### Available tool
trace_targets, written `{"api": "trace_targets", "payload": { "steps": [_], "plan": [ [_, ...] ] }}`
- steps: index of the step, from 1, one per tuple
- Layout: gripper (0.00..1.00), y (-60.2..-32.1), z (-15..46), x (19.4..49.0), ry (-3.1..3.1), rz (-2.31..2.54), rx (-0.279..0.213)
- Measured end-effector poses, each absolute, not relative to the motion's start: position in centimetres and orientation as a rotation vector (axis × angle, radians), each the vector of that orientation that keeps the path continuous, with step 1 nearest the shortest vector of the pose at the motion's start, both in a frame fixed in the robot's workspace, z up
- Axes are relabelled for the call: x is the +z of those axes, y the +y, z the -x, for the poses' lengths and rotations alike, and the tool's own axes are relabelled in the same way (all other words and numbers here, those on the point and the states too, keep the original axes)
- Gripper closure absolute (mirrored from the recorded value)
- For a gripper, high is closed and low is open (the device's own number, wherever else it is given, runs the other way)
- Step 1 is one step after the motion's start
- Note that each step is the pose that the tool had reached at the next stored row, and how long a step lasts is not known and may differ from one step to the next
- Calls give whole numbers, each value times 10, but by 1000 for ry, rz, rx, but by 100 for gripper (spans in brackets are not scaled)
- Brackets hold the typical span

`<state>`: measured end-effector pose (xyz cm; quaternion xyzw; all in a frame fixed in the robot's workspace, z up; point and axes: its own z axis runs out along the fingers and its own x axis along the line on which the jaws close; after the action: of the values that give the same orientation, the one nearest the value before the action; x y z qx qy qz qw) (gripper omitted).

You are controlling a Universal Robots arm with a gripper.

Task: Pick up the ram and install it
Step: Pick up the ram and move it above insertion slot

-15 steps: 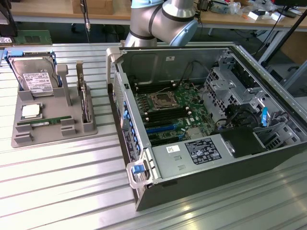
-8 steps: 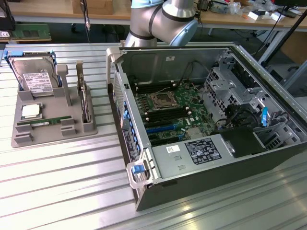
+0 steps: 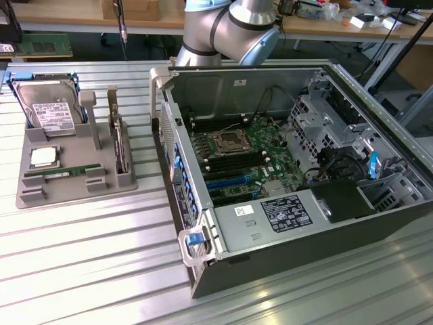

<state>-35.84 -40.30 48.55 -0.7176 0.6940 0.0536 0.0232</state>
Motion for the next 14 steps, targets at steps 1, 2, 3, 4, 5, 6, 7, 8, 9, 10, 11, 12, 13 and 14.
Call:
{"api": "trace_targets", "payload": {
  "steps": [1,2,3,4,5,6,7,8,9,10,11,12,13,14],
  "plan": [
    [88,-403,356,485,2149,2222,166],
    [88,-403,355,484,2149,2222,166],
    [88,-403,353,483,2149,2222,166],
    [88,-403,352,483,2149,2222,166],
    [88,-403,351,482,2149,2222,166],
    [88,-403,350,482,2149,2222,166],
    [88,-403,349,481,2149,2222,166],
    [88,-403,348,481,2149,2222,166],
    [88,-403,347,481,2149,2222,166],
    [88,-403,345,480,2149,2222,166],
    [88,-403,343,480,2149,2222,166],
    [88,-403,341,479,2149,2222,166],
    [88,-403,340,479,2149,2222,166],
    [88,-403,338,478,2149,2222,166]
  ]
}}
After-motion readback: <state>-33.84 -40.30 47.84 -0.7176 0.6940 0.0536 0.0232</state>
